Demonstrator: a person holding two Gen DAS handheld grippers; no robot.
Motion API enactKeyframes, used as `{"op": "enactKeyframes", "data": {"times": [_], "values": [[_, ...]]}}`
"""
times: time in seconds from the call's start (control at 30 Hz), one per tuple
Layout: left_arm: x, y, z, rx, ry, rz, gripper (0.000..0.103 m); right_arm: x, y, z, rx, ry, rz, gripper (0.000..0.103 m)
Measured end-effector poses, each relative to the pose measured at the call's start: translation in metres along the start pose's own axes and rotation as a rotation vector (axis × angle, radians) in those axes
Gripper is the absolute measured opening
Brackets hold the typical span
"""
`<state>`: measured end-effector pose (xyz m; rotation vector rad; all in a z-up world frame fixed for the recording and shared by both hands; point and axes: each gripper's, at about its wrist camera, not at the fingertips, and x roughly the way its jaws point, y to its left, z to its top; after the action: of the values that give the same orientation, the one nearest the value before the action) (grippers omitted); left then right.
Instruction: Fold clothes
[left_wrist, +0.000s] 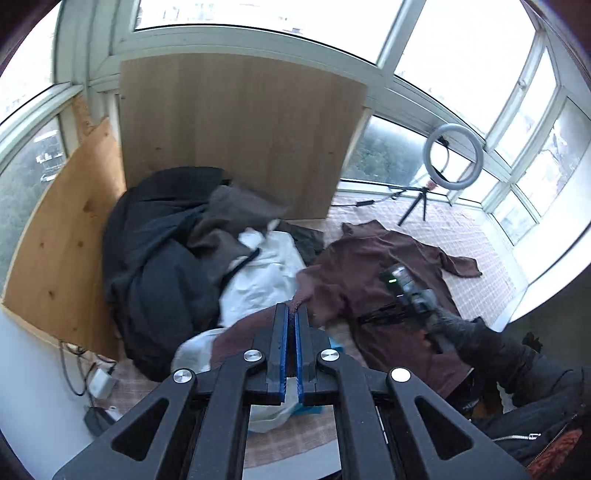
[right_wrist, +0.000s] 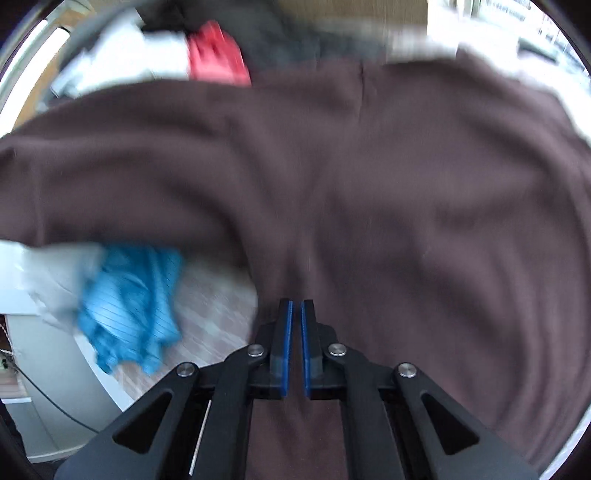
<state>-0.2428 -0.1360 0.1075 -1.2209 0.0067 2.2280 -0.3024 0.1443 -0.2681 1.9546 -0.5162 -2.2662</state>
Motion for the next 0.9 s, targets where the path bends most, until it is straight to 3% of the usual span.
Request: {"op": "enactKeyframes", "data": {"times": [0.3,0.33,0.4,0.53,0.63,0.7,0.8,0.9], "values": [[0.017,-0.158,-0.037,0.086,0.008,-0.015,0.003,-0.064,-0.039,0.022,-0.099,-0.062,0.034,0.007],[0.024,-0.178,-0.047,0.085,0.022,-0.018,0.003,-0.074,-0.048,0.027,-0.095,-0.069,0.032,0.008],[0.04,-0.213,-0.07,0.079,0.053,-0.023,0.003,-0.093,-0.063,0.032,-0.095,-0.082,0.008,0.024],[0.076,-0.276,-0.123,0.061,0.125,-0.039,0.003,-0.14,-0.082,0.025,-0.148,-0.078,-0.007,0.029],[0.109,-0.308,-0.157,0.061,0.197,-0.062,0.003,-0.172,-0.094,0.019,-0.185,-0.1,-0.017,0.037],[0.135,-0.322,-0.175,0.074,0.245,-0.049,0.003,-0.182,-0.095,0.016,-0.208,-0.118,-0.004,0.055],[0.172,-0.334,-0.197,0.09,0.307,-0.011,0.003,-0.178,-0.087,0.021,-0.237,-0.125,0.017,0.055],[0.199,-0.345,-0.21,0.098,0.337,-0.025,0.004,-0.161,-0.079,0.028,-0.222,-0.075,0.087,0.055]]}}
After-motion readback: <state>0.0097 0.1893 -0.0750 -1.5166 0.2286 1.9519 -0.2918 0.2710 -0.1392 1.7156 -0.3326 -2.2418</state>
